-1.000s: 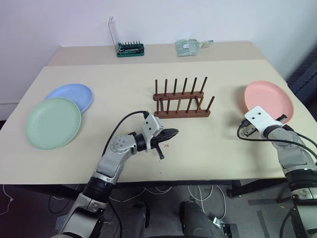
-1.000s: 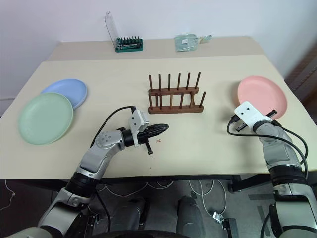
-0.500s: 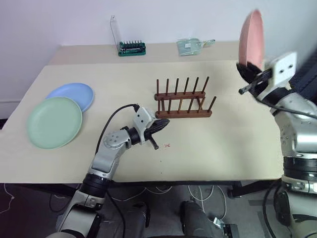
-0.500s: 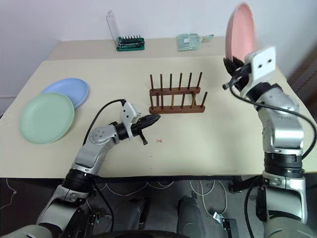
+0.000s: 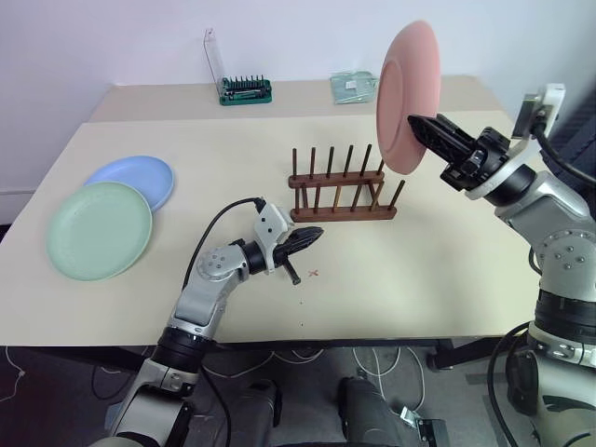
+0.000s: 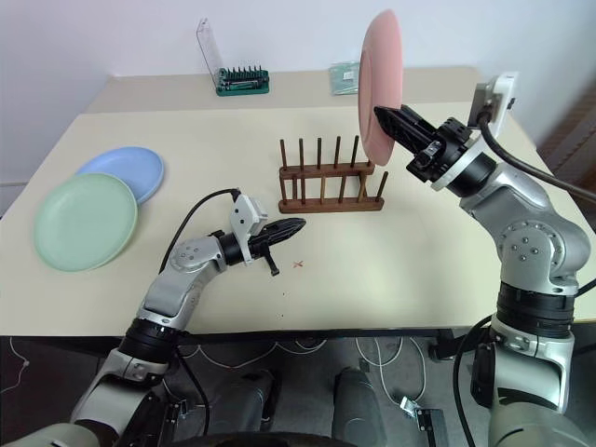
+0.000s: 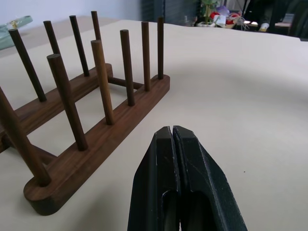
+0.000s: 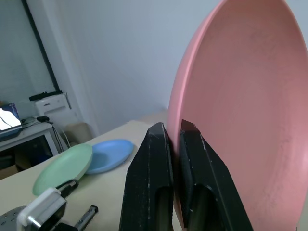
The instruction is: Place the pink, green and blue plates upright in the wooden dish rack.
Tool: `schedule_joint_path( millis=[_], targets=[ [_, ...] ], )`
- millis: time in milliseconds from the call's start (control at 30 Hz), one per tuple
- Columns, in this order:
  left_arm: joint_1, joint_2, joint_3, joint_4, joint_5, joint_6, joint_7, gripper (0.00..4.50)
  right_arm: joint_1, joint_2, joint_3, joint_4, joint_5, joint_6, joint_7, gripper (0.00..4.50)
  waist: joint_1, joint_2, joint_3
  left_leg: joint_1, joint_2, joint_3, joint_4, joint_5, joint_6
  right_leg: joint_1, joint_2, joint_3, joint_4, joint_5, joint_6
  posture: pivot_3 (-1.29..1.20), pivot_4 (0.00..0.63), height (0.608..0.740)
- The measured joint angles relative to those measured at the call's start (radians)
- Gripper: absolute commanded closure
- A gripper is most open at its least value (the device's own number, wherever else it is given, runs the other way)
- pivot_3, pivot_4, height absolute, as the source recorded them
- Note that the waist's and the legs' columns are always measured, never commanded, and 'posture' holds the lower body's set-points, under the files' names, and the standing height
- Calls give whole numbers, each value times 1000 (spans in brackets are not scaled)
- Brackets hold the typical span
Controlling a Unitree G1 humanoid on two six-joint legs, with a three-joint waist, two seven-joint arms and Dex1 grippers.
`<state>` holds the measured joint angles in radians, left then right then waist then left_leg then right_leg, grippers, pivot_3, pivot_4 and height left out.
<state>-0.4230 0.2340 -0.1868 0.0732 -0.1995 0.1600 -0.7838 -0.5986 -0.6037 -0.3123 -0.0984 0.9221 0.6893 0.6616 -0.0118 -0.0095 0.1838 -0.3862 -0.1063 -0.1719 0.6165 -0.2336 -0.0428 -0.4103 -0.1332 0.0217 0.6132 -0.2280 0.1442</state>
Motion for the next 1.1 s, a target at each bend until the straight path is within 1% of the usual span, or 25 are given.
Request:
schedule_joint_path(
  millis=[133, 267, 400, 500, 533, 567, 633, 733, 867, 1000, 1100],
  targets=[
    [19, 0, -5, -9, 0, 1, 0, 4500, -7, 2, 24, 52, -6, 6, 20, 4445, -1, 0, 0, -1, 0, 0, 0, 0, 0, -1, 0, 0, 0, 0, 0, 0, 150, 740],
    [21, 1, -12, -13, 0, 4, 0, 4500, -69, 13, 31, 138, -17, 23, 25, 4445, -2, 0, 0, -1, 0, 1, 0, 0, 0, -1, 0, 0, 0, 0, 0, 0, 150, 740],
    [22, 1, -18, -16, 1, 5, 1, 4500, -127, 40, 22, 240, -20, 43, -11, 4445, -1, 0, 0, -1, 0, 1, 0, 0, 0, -1, 0, 0, 0, 0, 0, 0, 150, 740],
    [22, 1, -18, -16, 1, 5, 2, 4500, -143, 42, 15, 280, -20, 64, -28, 3455, 0, 0, 0, -1, 0, 0, 0, 0, 0, -1, 0, 0, 0, 0, 0, 0, 150, 740],
    [22, 1, -18, -16, 1, 5, 2, 4500, -143, 42, 15, 281, -20, 68, -28, 3038, -1, 0, 0, -1, 0, 0, 0, 0, 0, -2, 0, 0, 0, 0, 0, 0, 150, 740],
    [22, 1, -19, -16, 1, 5, 3, 4500, -143, 43, 15, 281, -20, 69, -28, 2489, -1, 0, 0, -1, 0, 0, 0, 0, 0, -2, 0, 0, 0, 0, 0, 0, 150, 740],
    [22, 1, -19, -16, 2, 5, 3, 4500, -143, 44, 15, 280, -20, 70, -27, 1573, -1, 0, 0, -2, 0, 1, 0, 0, 0, -2, 0, 0, 1, 0, 0, 0, 150, 740],
    [22, 1, -20, -16, 3, 5, 5, 4500, -143, 45, 15, 278, -36, 64, -31, 55, -1, 0, 0, -2, 0, 1, 0, 0, 0, -2, 0, 0, 1, 0, 0, 0, 150, 740],
    [22, 1, -25, -16, 3, 5, 6, 4500, -143, 46, 15, 276, -84, 13, -56, 20, -1, 0, 0, -2, 0, 1, 0, 0, 0, -2, 0, 0, 1, 0, 0, 0, 150, 740],
    [22, 1, -26, -16, 5, 3, 18, 4500, -146, 37, -1, 294, -215, -137, -138, 20, -1, 0, 0, -2, 0, 1, 0, 0, 0, -2, 0, 0, 1, 0, 0, 0, 150, 740],
    [18, -8, -10, -10, 12, -16, 59, 4500, -142, 6, -15, 272, -287, -215, -154, 20, 0, 1, 0, -3, 0, 1, 0, 0, 0, -3, 0, 0, 1, 0, 0, 0, 150, 740]
  ],
)
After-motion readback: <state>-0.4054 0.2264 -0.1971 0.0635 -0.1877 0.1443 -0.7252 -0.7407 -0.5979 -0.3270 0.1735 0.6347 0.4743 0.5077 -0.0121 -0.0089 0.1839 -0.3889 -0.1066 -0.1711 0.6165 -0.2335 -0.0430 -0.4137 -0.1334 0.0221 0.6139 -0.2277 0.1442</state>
